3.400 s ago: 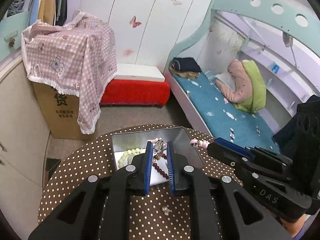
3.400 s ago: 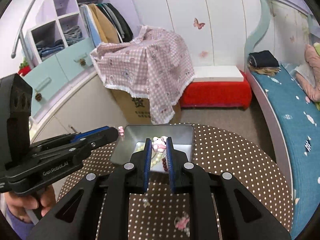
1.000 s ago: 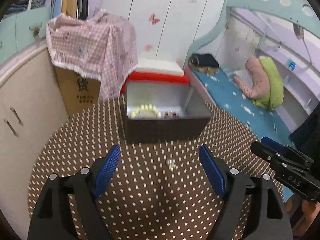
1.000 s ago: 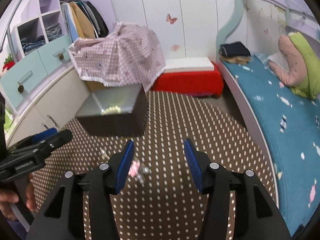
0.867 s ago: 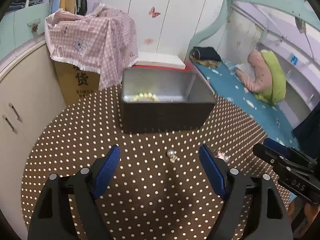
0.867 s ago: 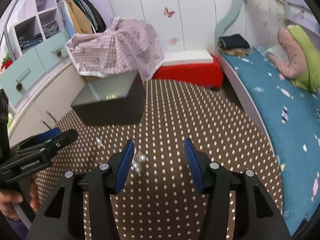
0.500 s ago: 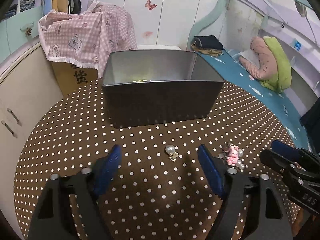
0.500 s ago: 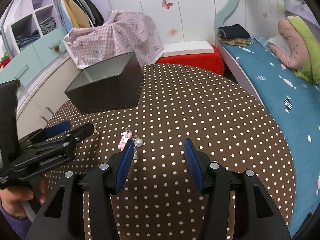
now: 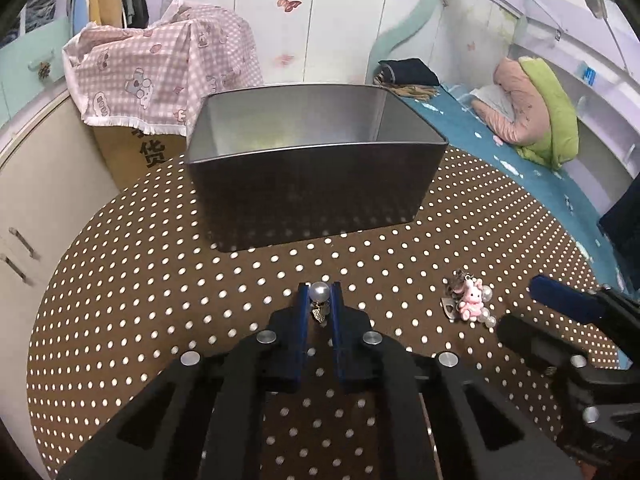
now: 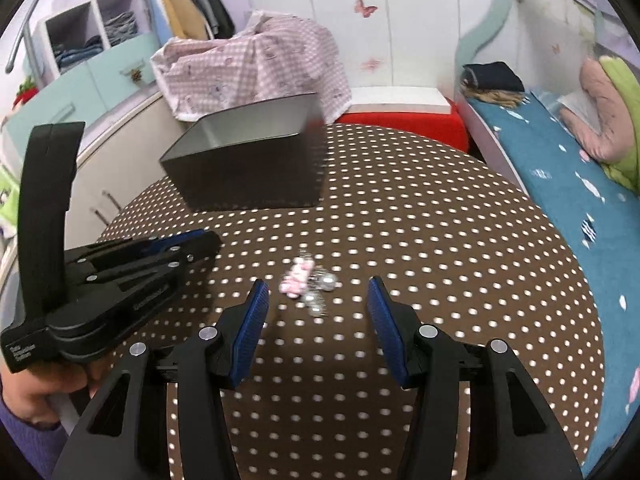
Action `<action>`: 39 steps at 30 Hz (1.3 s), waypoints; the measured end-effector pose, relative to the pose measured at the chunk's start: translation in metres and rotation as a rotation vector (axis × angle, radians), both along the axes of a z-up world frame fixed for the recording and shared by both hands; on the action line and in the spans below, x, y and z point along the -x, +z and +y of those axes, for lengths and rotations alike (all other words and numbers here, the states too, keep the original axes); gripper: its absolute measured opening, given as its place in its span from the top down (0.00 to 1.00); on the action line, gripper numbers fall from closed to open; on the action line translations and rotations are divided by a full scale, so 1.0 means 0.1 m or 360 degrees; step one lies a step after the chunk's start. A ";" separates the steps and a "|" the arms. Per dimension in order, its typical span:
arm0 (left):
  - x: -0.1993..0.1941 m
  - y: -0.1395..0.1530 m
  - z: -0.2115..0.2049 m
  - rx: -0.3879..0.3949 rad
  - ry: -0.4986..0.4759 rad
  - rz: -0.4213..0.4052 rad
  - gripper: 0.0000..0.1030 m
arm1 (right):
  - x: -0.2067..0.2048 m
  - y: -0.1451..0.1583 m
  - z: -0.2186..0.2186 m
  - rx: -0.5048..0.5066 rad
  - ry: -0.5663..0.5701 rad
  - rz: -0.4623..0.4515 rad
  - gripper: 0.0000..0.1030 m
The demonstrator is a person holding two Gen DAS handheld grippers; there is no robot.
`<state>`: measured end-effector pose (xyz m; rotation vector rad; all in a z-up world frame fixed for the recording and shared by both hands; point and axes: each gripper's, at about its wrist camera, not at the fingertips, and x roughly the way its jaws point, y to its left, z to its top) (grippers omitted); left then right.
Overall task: Organize jewelry
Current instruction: 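Move the left gripper to the silver bead charm and close on it, then lift the silver charm with left while right grasps the pink bunny charm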
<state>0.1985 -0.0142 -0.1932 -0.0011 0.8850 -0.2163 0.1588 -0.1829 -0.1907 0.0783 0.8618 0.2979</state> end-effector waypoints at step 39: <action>0.24 0.31 0.26 0.0238 -0.0067 -0.0039 0.91 | -0.19 0.00 0.16 0.0132 0.0006 0.0039 0.89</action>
